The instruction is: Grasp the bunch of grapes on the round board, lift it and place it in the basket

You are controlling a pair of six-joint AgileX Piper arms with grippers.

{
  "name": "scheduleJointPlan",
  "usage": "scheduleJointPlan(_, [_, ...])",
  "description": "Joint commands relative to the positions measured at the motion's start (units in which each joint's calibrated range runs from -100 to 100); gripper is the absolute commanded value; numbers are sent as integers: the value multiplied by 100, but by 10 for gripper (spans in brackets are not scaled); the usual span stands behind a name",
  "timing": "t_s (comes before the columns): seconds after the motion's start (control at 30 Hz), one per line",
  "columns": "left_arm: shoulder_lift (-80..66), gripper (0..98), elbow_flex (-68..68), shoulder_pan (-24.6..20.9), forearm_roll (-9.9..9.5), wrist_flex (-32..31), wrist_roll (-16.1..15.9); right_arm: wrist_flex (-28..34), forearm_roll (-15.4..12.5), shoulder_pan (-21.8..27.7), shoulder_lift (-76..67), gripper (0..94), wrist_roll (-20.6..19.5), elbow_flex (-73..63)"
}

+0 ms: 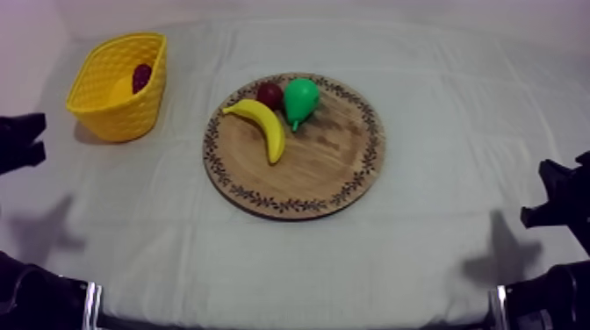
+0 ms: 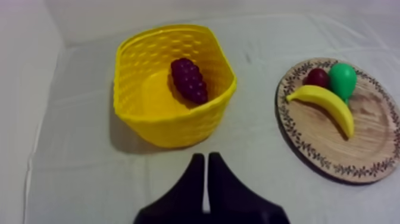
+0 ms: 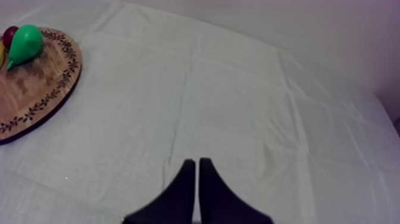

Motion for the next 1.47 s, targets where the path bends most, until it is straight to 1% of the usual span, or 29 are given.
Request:
scheduleJointPlan(0.0, [-381,0,382,4,29,-69,-36,0,-2,1,0,3,0,-4])
scheduleJointPlan(0.2, [-1008,0,1081,29,103,-292,-90,0,-2,1,0,3,-1,-4])
scheduleJointPlan(0.4, [-1682,0,1818,43,263,-530,-194,0,-2,1,0,3,-1,-4])
scheduleJointPlan(0.5, [-2006,0,2030,63,332,-565,-331,0,-2,5,0,3,-3,-4])
scheduleJointPlan(0.7, [-2441,0,2199,95,358,-630,-300,0,-2,8,0,3,-3,-4])
scheduleJointPlan(0.83, [-2658,1,2302,117,249,-710,-204,0,-2,8,0,3,-2,-4])
scheduleJointPlan(1.0, [-2717,1,2347,128,190,-717,-147,0,-2,8,0,3,-4,-4])
scheduleJointPlan(1.17, [-2727,1,2376,109,168,-710,-31,0,-2,8,0,3,-5,-4])
scheduleJointPlan(1.43, [-2729,1,2381,105,164,-709,-2,0,-2,8,0,3,-5,-4])
